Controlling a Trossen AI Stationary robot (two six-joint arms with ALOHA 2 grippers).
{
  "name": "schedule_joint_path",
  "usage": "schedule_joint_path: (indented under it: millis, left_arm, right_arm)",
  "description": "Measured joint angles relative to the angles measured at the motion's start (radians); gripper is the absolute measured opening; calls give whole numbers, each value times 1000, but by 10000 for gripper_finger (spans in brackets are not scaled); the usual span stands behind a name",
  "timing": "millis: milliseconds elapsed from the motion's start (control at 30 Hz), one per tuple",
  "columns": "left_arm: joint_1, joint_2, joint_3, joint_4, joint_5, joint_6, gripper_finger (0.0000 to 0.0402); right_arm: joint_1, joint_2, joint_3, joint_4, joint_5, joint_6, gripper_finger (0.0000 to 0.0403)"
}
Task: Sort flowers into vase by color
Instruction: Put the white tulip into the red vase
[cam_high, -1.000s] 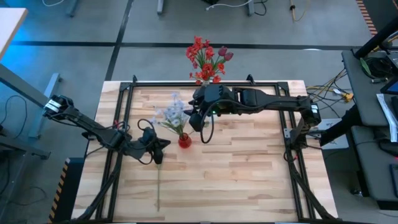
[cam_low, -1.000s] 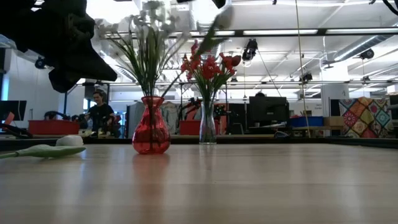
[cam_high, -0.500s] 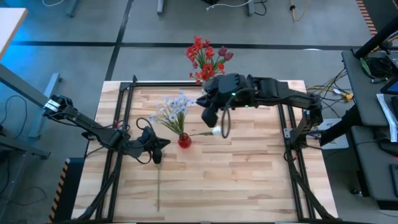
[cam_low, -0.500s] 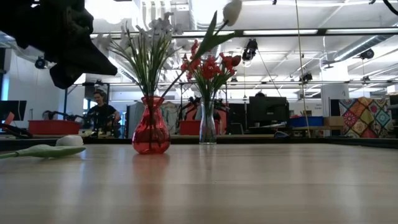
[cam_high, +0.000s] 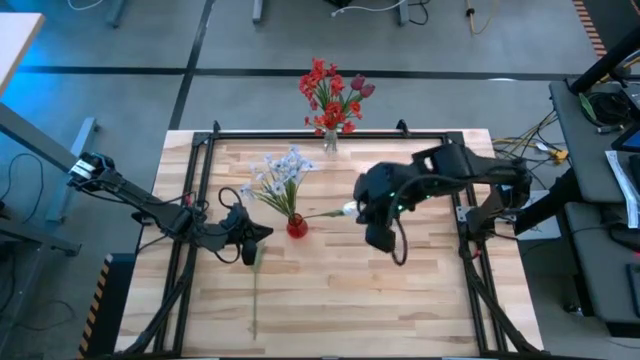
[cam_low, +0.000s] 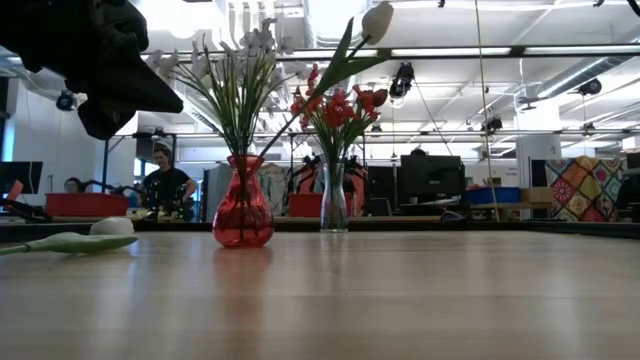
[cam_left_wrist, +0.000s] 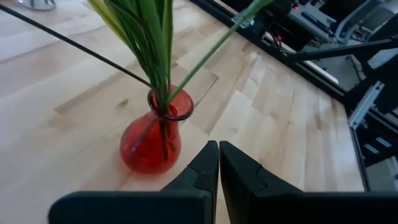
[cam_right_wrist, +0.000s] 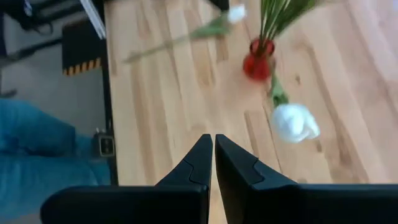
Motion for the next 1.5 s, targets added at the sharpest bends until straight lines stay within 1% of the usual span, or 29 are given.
schedule_joint_path:
  millis: [133,333,467,567,633,867,967,1000,1100,1167,1300,1400,1500]
  left_arm:
    - [0,0,0,0,7,0,0]
    - [0,0,0,1,28,-10,0]
    - [0,0,0,2,31,-12,0]
    - [0,0,0,2,31,-12,0]
    - [0,0,0,2,32,-12,0]
    - [0,0,0,2,32,-25,0]
    - [0,0,0,2,32,-31,0]
    - [0,0,0,2,32,-33,0]
    - [0,0,0,1,38,-52,0]
    - [0,-3,0,2,64,-62,0]
    - [0,-5,0,-11,139,-126,0]
    - [-3,-1,0,-14,197,-203,0]
    - [-19,17,0,-26,206,-275,0]
  right_arm:
    - [1,2,-78,-1,-2,11,12]
    - [-28,3,-173,-2,21,38,12]
    - [-47,9,-185,0,50,38,12]
    - [-64,26,-187,2,125,31,12]
    - [-75,35,-187,14,152,12,12]
    - [-96,36,-187,114,147,-65,12]
    - [-101,36,-187,121,146,-71,12]
    - [-103,34,-187,122,139,-76,12]
    - [-103,22,-185,121,68,-80,12]
    - [-92,6,-177,116,19,-73,12]
    - [-60,-44,-183,79,-26,-59,12]
    - [-39,-77,-228,77,-53,-36,12]
    - [-26,-124,-316,115,-58,-33,12]
